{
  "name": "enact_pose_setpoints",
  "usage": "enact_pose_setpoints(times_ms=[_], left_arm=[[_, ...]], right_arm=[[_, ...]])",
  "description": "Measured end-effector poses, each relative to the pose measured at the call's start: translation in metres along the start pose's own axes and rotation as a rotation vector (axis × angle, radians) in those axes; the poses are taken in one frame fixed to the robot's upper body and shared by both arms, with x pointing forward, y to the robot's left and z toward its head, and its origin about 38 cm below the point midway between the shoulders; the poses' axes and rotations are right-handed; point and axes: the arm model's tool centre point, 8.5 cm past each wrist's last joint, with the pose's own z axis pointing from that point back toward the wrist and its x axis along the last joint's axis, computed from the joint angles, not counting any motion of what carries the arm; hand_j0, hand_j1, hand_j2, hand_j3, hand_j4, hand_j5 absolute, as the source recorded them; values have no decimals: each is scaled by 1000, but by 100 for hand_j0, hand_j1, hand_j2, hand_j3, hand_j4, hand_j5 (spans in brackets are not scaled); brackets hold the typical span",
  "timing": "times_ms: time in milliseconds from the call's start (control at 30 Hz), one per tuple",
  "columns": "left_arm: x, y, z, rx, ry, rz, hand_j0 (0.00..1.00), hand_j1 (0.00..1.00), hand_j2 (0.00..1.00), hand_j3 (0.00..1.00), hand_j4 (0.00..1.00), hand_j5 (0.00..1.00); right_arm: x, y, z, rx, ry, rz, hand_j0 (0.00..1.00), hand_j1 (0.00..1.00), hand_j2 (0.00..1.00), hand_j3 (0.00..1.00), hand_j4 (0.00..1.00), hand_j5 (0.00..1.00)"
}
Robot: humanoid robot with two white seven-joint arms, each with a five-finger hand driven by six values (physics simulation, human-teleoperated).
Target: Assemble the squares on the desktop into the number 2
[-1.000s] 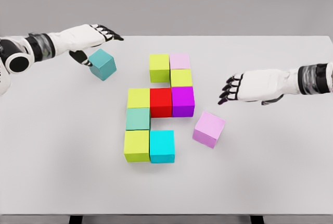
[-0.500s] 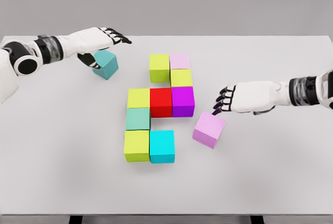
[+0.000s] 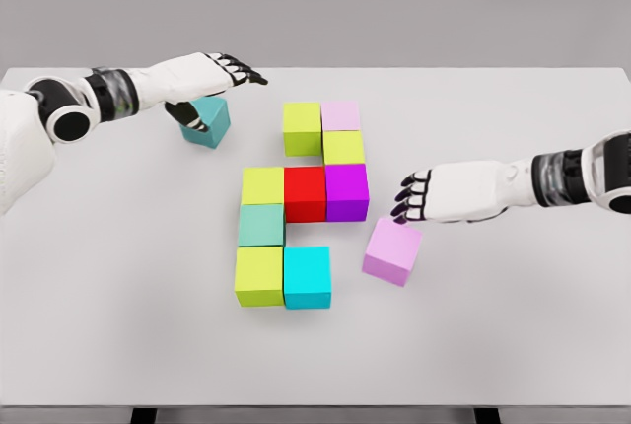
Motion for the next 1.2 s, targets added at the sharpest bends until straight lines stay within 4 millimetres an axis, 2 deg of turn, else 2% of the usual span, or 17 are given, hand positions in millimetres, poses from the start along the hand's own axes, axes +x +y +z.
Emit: enact_pose_setpoints(times_ms=[333, 500, 700, 833, 867, 967, 1067, 1200], left_arm=[[8, 1, -9, 5, -20, 1, 100, 100, 100, 100, 100, 100], [5, 10, -5, 22, -18, 0, 100, 100, 100, 100, 100, 100], [-16, 13, 22, 45, 31, 29, 100, 100, 100, 100, 100, 100], [-46, 6, 51, 34, 122, 52, 99, 99, 99, 99, 99, 99], [-53, 2, 60, 24, 146, 57, 89, 89, 89, 89, 89, 89], [-67, -6, 79, -1, 195, 59, 89, 89, 89, 89, 89, 89], [-72, -11, 87, -28, 217, 43, 75, 75, 75, 75, 75, 75], [-75, -13, 91, -49, 226, 25, 67, 67, 67, 67, 67, 67]], right_arm=[[14, -5, -6, -13, -42, 15, 96, 96, 96, 96, 96, 96], [19, -6, -7, -16, -55, 19, 96, 96, 96, 96, 96, 96], [24, -7, -8, -17, -69, 22, 96, 96, 96, 96, 96, 96], [21, -6, -4, -20, -57, 16, 97, 97, 97, 97, 97, 97], [19, -6, -2, -21, -49, 13, 97, 97, 97, 97, 97, 97], [16, -3, 8, -32, -26, -3, 97, 97, 97, 97, 97, 97], [11, 3, 26, -42, 12, -21, 97, 97, 97, 97, 97, 97], [20, 12, 51, -41, 37, -35, 97, 97, 97, 97, 97, 97]])
